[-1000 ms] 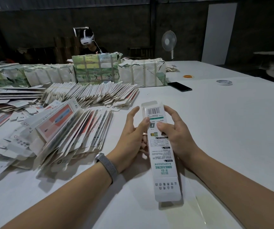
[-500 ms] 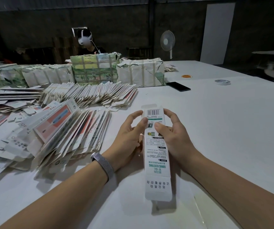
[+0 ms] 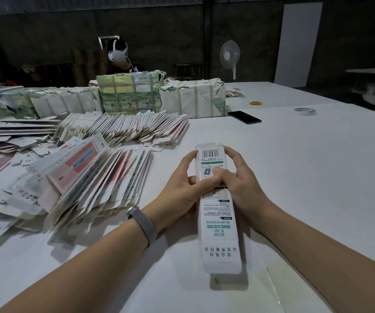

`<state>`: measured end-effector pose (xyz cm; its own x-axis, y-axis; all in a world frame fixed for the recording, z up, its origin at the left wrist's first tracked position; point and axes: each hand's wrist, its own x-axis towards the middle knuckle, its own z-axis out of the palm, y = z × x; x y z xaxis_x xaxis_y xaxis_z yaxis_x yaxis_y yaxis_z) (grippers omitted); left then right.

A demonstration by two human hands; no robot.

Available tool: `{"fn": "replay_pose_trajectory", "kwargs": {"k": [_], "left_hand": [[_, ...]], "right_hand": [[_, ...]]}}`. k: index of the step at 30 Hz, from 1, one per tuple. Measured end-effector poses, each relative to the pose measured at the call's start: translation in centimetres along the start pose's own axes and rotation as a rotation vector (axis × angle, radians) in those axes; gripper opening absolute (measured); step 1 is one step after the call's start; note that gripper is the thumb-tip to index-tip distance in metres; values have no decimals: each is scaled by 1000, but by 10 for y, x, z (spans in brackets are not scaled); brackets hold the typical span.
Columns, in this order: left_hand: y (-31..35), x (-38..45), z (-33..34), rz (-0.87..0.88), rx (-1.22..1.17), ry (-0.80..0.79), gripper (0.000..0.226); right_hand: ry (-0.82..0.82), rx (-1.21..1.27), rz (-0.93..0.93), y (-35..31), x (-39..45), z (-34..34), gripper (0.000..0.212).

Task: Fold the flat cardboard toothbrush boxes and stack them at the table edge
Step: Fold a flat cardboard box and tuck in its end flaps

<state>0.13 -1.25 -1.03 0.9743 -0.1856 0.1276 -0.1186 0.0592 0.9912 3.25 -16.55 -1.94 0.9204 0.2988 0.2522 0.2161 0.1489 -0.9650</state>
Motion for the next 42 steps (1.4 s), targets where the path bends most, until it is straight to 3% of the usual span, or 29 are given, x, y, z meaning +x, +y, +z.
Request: {"fn": "replay_pose_trajectory", "kwargs": {"k": [5, 11, 21, 24, 29, 42], "left_hand": [[-2, 0, -3, 10, 29, 3, 79], [-2, -1, -3, 29, 49, -12, 74], [-2, -2, -1, 94, 20, -88, 64], [-3, 0, -2, 99, 29, -98, 62], [-4, 1, -2, 100, 4, -120, 61], [-6, 4, -4, 81, -10, -138, 60]], "right_hand": [[-37, 0, 6, -1, -1, -1, 53], [-21, 39, -20, -3, 0, -1, 32], [17, 87, 28, 0, 7, -6, 20], [38, 112, 10, 2, 6, -7, 27], [137, 131, -20, 0, 8, -8, 18], [157, 109, -108, 0, 8, -5, 28]]}}
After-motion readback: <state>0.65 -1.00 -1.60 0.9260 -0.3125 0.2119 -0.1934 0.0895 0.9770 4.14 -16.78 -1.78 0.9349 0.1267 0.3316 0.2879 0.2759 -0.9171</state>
